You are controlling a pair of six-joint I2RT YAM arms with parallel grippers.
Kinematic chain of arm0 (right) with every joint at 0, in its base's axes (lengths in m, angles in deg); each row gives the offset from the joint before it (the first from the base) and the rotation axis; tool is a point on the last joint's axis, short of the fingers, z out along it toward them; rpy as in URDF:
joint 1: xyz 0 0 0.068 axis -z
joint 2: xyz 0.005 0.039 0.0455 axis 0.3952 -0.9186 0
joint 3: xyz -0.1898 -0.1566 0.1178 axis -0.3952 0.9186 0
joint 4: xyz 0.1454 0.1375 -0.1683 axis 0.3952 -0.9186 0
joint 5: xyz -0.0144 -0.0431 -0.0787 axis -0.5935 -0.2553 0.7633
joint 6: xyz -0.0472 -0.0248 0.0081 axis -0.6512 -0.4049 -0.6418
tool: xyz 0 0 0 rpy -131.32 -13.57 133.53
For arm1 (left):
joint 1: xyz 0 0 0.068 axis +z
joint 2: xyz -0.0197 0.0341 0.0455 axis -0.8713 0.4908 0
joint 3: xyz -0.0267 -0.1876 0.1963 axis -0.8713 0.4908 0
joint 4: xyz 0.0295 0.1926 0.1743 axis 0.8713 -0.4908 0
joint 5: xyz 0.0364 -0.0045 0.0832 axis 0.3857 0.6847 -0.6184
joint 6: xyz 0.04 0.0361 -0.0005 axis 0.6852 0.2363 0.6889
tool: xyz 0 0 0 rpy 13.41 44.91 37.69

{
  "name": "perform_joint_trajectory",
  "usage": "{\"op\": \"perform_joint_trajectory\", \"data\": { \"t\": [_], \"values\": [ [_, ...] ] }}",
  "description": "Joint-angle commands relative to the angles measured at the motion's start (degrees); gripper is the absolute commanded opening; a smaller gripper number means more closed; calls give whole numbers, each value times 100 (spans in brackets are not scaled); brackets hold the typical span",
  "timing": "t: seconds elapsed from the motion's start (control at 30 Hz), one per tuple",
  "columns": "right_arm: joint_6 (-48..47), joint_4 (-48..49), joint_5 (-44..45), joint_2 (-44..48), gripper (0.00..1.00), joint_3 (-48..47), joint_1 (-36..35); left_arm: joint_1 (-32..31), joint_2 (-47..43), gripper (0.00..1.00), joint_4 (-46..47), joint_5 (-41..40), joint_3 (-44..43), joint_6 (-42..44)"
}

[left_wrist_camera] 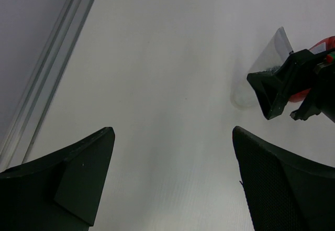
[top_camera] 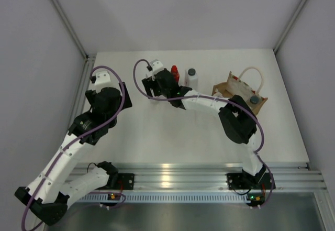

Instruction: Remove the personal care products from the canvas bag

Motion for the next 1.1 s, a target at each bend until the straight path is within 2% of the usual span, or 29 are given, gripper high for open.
{"op": "perform_joint_trajectory", "data": {
  "t": [0.0, 0.07, 0.2, 0.33, 0.43, 0.57, 0.67, 0.8, 0.93, 0.97, 1.07],
  "values": [
    [-92, 591, -92, 357, 82, 14, -93, 32, -40, 98, 166, 41, 8, 3],
    [-101, 494, -66, 454, 90, 23, -93, 32, -40, 98, 175, 76, 8, 3],
    [-127, 248, 48, 831, 90, 93, -84, 24, 12, 98, 192, 199, 25, 56],
    [39, -32, 277, 1717, 90, 497, 56, 24, 144, 98, 262, 576, 17, 152],
    [337, -515, 373, 2437, 89, 821, 319, 32, 223, 98, 412, 1261, 17, 249],
    [847, -1306, 567, 3476, 89, 1437, 811, 32, 373, 98, 552, 2551, -123, 206],
    [1208, -2105, 830, 4285, 89, 1886, 1407, 15, 548, 98, 632, 3308, -325, 100],
    [1778, -3274, 1295, 5164, 88, 2360, 2075, -73, 856, 98, 719, 3880, -572, -225],
    [2114, -3891, 1779, 6164, 87, 3177, 2648, -582, 1338, 98, 1097, 3761, -739, -375],
    [2131, -3944, 1841, 6307, 86, 3318, 2762, -870, 1453, 98, 1150, 3664, -826, -358],
    [2176, -4006, 1711, 6791, 85, 3714, 3307, -1415, 1971, 98, 1264, 3373, -1257, -165]
  ]
}}
